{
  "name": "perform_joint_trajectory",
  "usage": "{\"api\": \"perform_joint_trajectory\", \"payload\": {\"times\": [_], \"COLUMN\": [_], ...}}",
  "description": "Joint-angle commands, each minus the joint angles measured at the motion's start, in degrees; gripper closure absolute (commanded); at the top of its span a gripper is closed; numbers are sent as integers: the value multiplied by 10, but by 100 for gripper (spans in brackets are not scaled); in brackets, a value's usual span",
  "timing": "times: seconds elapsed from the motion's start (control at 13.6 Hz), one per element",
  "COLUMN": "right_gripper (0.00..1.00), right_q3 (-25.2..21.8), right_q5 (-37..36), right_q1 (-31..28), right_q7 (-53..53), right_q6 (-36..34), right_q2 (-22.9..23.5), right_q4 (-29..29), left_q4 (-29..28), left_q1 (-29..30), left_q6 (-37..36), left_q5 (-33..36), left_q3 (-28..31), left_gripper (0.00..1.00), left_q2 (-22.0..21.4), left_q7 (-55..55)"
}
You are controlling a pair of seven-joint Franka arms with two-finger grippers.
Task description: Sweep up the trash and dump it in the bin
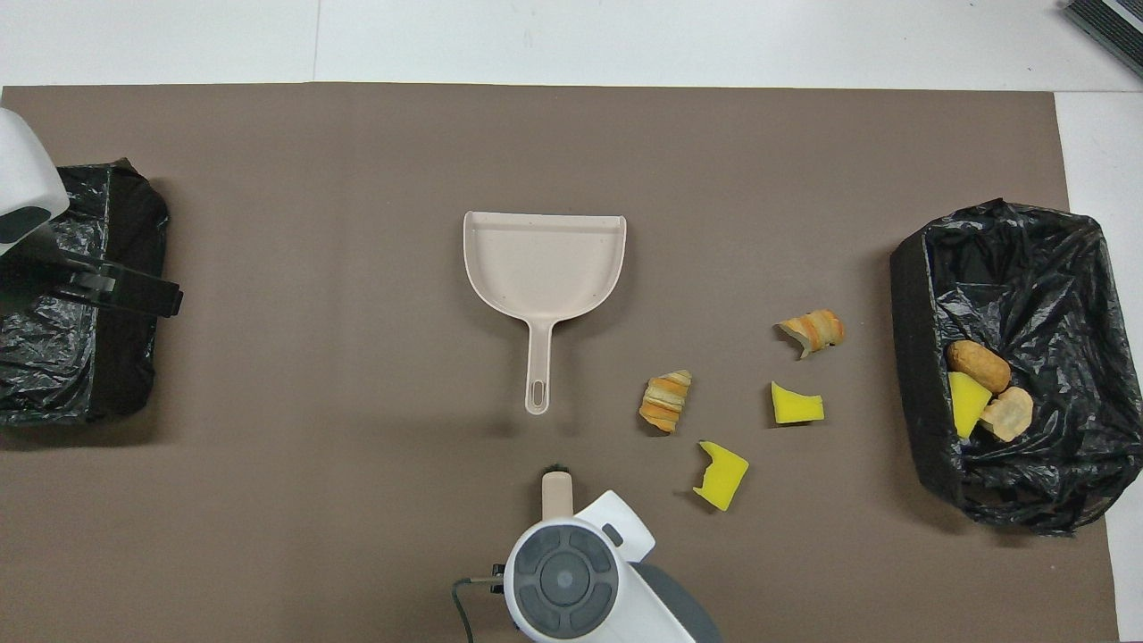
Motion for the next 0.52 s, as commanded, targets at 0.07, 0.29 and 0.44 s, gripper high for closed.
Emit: {"api": "perform_joint_trajectory", "payload": {"times": [0.07, 0.29, 0.44], "right_gripper": [0, 22, 43], "right_q3": [-1, -1, -1], "right_q5": [13, 13, 13], "right_q1": [57, 58, 59], "right_q7": [56, 60, 59], "right_q6": [96, 96, 95], "right_q2": [-7, -3, -3], "right_q4": [-78, -84, -84], "left_q4": [4, -11, -15], "left_q1": [-16, -39, -51], "left_q6": [5, 25, 34], "left_q5": [-5, -6, -6], "left_q3": [-3, -2, -2], "left_gripper": [0, 0, 0], "left_q2": [2, 5, 9], "left_q7": [4, 0, -2]}}
